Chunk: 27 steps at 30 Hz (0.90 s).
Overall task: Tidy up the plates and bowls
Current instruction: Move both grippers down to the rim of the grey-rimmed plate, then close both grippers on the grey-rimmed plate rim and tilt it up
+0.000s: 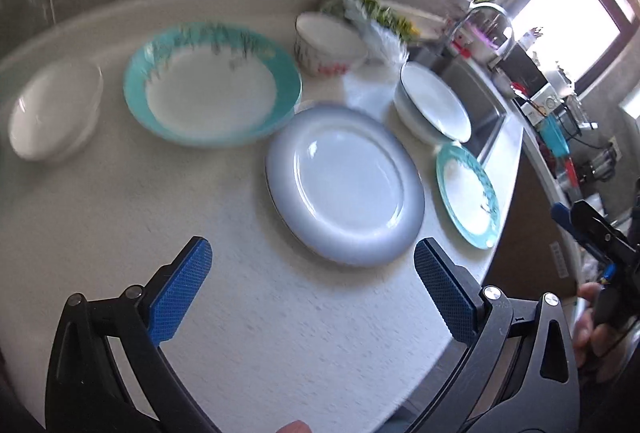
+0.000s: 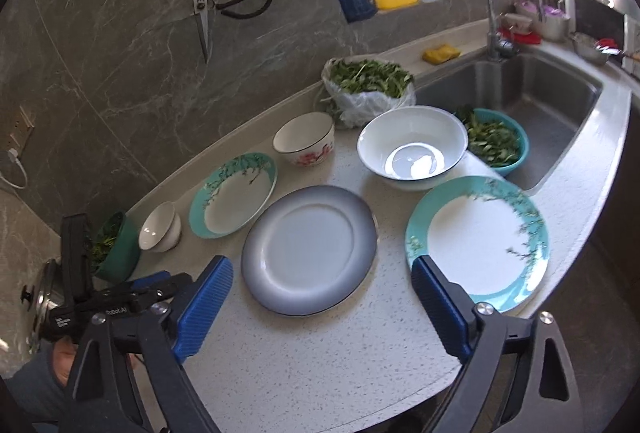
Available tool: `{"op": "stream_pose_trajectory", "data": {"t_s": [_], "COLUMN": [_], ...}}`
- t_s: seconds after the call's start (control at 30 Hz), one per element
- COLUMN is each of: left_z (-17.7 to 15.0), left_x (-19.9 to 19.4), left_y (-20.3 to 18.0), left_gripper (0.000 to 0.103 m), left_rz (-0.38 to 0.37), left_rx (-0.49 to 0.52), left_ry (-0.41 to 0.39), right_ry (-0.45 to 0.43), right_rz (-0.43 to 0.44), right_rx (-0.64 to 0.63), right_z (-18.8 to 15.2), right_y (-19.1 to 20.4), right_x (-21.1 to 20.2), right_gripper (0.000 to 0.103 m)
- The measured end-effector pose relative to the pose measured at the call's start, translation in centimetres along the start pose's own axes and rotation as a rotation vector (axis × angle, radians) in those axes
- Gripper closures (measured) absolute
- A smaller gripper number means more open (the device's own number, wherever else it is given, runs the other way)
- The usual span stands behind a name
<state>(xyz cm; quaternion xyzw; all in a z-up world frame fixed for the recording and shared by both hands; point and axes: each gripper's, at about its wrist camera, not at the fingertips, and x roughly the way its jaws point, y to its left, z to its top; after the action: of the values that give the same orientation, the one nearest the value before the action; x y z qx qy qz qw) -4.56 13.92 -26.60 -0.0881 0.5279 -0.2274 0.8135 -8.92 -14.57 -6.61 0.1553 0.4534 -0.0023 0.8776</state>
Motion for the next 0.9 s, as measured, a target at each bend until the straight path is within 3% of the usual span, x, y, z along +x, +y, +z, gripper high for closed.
{"op": "stream_pose_trajectory", "data": {"t_s": [0.2, 0.37, 0.47, 0.53, 0.63, 0.7, 0.87, 0.9], "left_z": [-1.0, 0.1, 1.0, 2.0, 3.5, 4.3, 5.6, 6.0], "left_x": [3.2, 4.1, 5.5, 6.9, 8.2, 9.1, 11.0, 11.4], "left_y": [0.1, 0.1, 0.1, 0.8, 1.9, 2.5, 2.8, 2.8], "left_gripper": [0.002, 0.004, 0.004, 0.006, 0.022, 0.04, 0.074, 0.074], "left_rz": [0.045, 0.075, 0.1, 0.078, 0.01, 0.003, -0.037, -0.048], "left_rx": [-0.124, -0.16, -0.133, -0.178, -0.199, -0.17, -0.124, -0.117], "left_ry": [0.048, -0.029, -0.004, 0.04, 0.082, 0.108, 0.161, 0.171], "right_ry": [0.1, 0.19, 0.259, 0.304, 0.352, 0.364, 0.395, 0.401], "right_rz": [0.22, 0.363, 0.386, 0.407, 0.406, 0.399, 0.345, 0.334], "right_rx": [0.092, 0.181, 0.142, 0.135, 0.134, 0.135, 0.145, 0.149], "right_z": [1.4, 3.1, 4.1, 4.3, 4.5, 4.6, 4.9, 5.1], "right_y": [-3.1, -6.9, -7.4, -7.5, -7.8, -8.1, -8.8, -9.1], "right_x": [4.2, 8.2, 10.3, 11.6, 13.3, 14.1, 15.5, 15.7], "right_gripper": [0.011, 0.017, 0.031, 0.038, 0.04, 0.043, 0.049, 0.05]}}
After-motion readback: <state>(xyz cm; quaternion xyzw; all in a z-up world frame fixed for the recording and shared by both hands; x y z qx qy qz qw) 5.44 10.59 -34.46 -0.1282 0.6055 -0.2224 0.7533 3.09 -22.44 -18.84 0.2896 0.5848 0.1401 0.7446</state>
